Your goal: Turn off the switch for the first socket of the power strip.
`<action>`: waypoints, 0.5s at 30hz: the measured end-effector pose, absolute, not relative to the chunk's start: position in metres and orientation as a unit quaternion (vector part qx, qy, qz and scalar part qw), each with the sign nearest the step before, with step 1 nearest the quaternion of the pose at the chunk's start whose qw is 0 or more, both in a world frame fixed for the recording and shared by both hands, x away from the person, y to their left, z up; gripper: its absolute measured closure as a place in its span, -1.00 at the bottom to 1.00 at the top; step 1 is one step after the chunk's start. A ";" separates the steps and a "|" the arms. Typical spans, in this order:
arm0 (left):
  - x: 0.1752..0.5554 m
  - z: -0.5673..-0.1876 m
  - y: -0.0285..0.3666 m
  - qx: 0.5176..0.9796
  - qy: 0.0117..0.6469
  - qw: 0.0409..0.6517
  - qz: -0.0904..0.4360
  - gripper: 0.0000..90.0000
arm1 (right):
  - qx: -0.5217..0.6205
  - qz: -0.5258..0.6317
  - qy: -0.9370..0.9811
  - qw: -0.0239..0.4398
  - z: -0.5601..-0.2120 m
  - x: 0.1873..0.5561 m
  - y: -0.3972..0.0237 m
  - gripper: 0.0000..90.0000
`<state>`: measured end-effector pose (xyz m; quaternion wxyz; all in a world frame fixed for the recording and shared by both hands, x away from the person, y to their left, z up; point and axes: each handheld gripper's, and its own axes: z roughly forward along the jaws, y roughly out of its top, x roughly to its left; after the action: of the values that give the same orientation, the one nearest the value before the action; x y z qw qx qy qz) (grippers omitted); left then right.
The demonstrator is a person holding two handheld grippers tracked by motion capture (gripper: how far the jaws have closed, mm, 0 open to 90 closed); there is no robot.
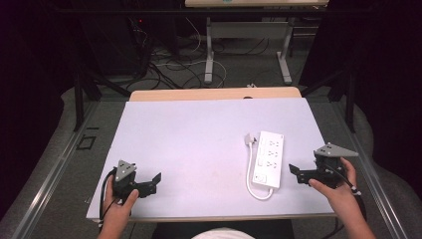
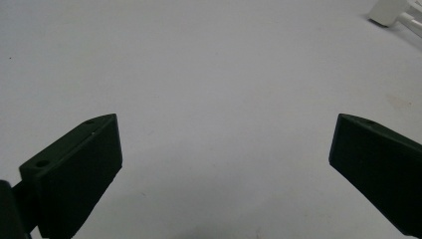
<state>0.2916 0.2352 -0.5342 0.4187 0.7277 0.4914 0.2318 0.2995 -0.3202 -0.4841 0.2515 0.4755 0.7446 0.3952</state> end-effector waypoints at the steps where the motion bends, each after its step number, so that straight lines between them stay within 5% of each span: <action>1: 0.292 -0.534 0.236 0.728 0.492 0.419 0.231 -1.00 | 0.478 0.396 0.742 0.252 -0.485 0.298 -0.322 -1.00; 15: 0.292 -0.535 0.236 0.726 0.494 0.420 0.231 -1.00 | 0.504 0.412 0.706 0.279 -0.505 0.291 -0.345 -1.00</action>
<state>0.2921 0.2360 -0.5347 0.4195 0.7259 0.4937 0.2308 0.2906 -0.3454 -0.5054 0.2794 0.5036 0.7061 0.4121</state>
